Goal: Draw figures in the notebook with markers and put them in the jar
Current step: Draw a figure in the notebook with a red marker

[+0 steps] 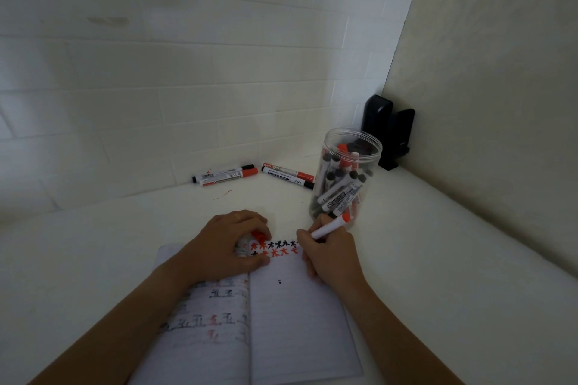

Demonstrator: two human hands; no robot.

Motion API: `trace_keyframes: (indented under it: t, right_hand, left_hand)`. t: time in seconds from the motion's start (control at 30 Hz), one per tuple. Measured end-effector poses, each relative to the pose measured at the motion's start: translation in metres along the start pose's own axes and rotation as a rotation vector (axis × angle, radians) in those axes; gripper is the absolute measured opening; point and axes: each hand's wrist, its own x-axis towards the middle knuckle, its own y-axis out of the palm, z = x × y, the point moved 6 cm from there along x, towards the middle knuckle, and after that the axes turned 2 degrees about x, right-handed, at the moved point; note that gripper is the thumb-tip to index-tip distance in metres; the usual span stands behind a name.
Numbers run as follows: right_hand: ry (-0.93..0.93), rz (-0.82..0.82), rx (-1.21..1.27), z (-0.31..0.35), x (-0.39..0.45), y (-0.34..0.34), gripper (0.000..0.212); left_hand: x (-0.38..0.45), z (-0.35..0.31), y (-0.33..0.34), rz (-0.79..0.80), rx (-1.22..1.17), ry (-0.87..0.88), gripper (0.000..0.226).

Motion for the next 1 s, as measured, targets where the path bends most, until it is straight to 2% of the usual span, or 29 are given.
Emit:
trace_keyframes:
  t: [0.13,0.23,0.43,0.53,0.63,0.77,0.87,1.0]
  right_hand:
    - [-0.006,0.030,0.000,-0.002,0.001,0.001,0.025]
    - [-0.013,0.053,0.000,-0.001,0.001,0.002,0.026]
    - [-0.042,0.061,0.022,-0.003,0.003,0.002,0.028]
    - [-0.106,0.031,0.067,0.003,0.001,0.002,0.028]
    - [-0.202,0.021,0.120,0.014,0.002,0.001,0.021]
    - [-0.283,0.158,0.152,0.026,-0.003,0.007,0.006]
    - [-0.285,0.223,0.217,0.029,-0.009,0.012,0.009]
    - [-0.309,0.242,0.159,0.030,-0.011,0.018,0.009]
  left_hand:
    - [0.000,0.001,0.001,0.001,0.014,-0.003,0.043]
    - [0.000,0.002,0.001,0.005,0.004,-0.013,0.043]
    - [0.000,-0.001,0.001,0.017,0.002,-0.002,0.029]
    - [0.000,0.002,0.002,0.014,-0.035,-0.034,0.037]
    - [-0.001,0.006,0.002,-0.018,-0.063,-0.066,0.032]
    - [-0.002,0.006,-0.007,-0.132,-0.101,-0.082,0.028]
    - [-0.003,0.004,-0.013,-0.175,-0.079,-0.077,0.029]
    - [-0.002,-0.002,-0.015,-0.167,-0.085,-0.033,0.023]
